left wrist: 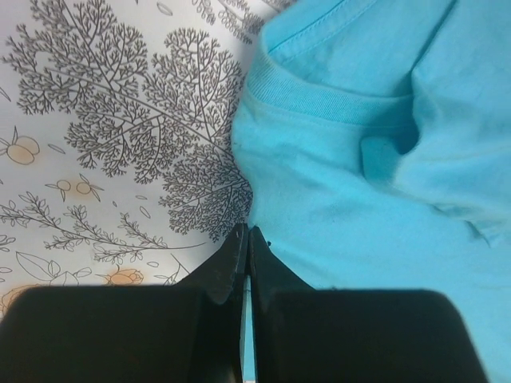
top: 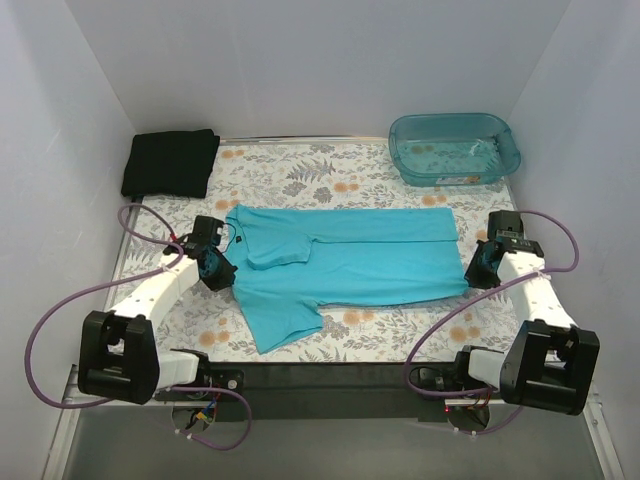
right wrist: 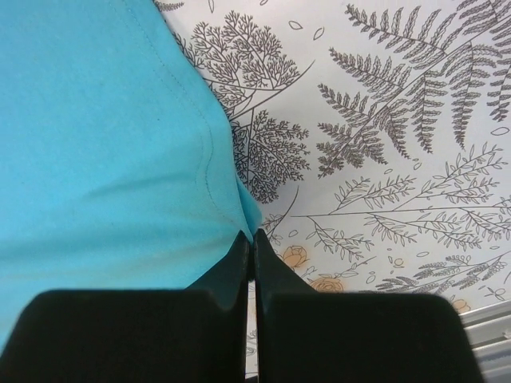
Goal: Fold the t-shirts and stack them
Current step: Fold the tshirt
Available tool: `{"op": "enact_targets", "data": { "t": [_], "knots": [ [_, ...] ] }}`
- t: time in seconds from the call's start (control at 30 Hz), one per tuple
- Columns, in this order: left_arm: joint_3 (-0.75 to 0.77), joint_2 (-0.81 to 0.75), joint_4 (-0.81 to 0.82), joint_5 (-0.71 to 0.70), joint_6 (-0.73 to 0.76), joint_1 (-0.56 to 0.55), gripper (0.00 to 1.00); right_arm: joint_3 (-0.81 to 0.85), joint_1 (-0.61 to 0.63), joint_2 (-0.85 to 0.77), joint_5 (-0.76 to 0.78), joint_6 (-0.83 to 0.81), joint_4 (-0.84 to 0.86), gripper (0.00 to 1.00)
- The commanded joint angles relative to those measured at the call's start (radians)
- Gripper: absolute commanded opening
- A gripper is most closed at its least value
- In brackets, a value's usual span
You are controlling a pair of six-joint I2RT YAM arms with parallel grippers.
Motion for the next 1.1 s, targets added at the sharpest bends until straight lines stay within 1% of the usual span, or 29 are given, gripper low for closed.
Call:
{"op": "enact_targets", "data": {
  "t": [0.0,0.1,0.43,0.63,0.8,1.07],
  "knots": [
    [0.074,0.031,-0.029,0.003,0.053,0.035,0.0,0.085,-0.006,0.043,0.016,-0.025,-0.019,0.01],
    [0.114,0.052,-0.035,0.026,0.069,0.051,0.0,0.14,-0.005,0.1,0.007,-0.036,-0.017,0.01],
    [0.221,0.172,-0.038,0.093,0.096,0.117,0.0,0.277,-0.005,0.296,-0.107,-0.059,-0.017,0.01],
    [0.282,0.233,-0.04,0.104,0.099,0.158,0.0,0.326,-0.003,0.356,-0.072,-0.057,-0.014,0.02],
    [0.316,0.273,-0.029,0.11,0.092,0.171,0.0,0.355,-0.003,0.399,-0.036,-0.051,0.004,0.02],
    [0.335,0.347,0.014,0.103,0.078,0.171,0.0,0.366,-0.002,0.459,-0.053,-0.01,0.065,0.04]
  ]
}}
